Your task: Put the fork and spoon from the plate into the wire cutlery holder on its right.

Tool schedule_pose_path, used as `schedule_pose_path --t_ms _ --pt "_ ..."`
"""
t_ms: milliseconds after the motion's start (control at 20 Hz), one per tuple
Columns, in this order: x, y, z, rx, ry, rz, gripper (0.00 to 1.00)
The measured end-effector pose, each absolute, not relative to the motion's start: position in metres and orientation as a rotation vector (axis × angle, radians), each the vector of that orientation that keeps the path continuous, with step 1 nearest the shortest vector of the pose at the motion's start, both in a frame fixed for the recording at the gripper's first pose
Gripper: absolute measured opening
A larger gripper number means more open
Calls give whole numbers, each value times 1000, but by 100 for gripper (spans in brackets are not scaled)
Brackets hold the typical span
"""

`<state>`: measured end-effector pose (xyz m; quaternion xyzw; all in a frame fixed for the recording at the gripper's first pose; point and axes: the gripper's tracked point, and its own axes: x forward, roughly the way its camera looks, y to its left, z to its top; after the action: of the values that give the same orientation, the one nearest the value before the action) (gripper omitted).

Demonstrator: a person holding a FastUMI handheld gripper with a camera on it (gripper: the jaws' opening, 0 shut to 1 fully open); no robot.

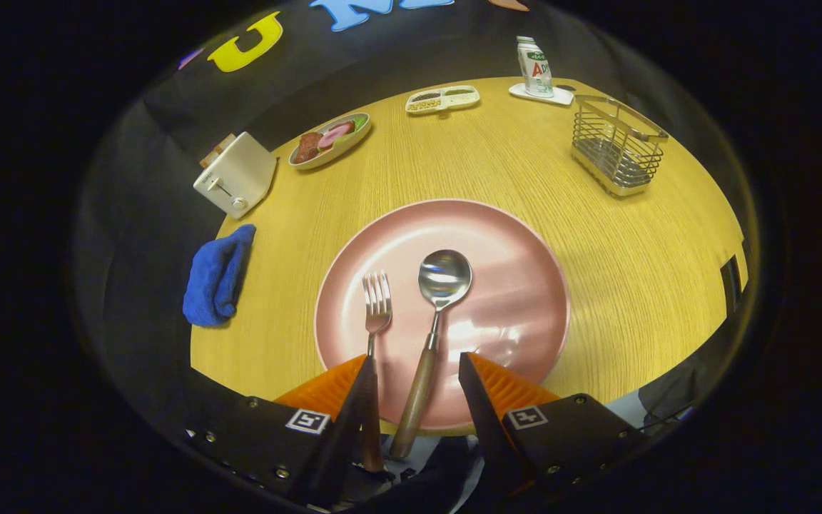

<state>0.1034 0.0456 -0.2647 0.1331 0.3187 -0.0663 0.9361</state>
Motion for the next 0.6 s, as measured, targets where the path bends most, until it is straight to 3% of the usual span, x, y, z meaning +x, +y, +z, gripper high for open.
schedule_pose_path --t_ms 100,250,450,600 --pt "106 43 -270 270 670 -147 20" --pt "97 39 -272 280 718 -163 19" --pt "100 46 -274 310 725 -128 2" --pt "98 45 -267 332 711 -121 2"
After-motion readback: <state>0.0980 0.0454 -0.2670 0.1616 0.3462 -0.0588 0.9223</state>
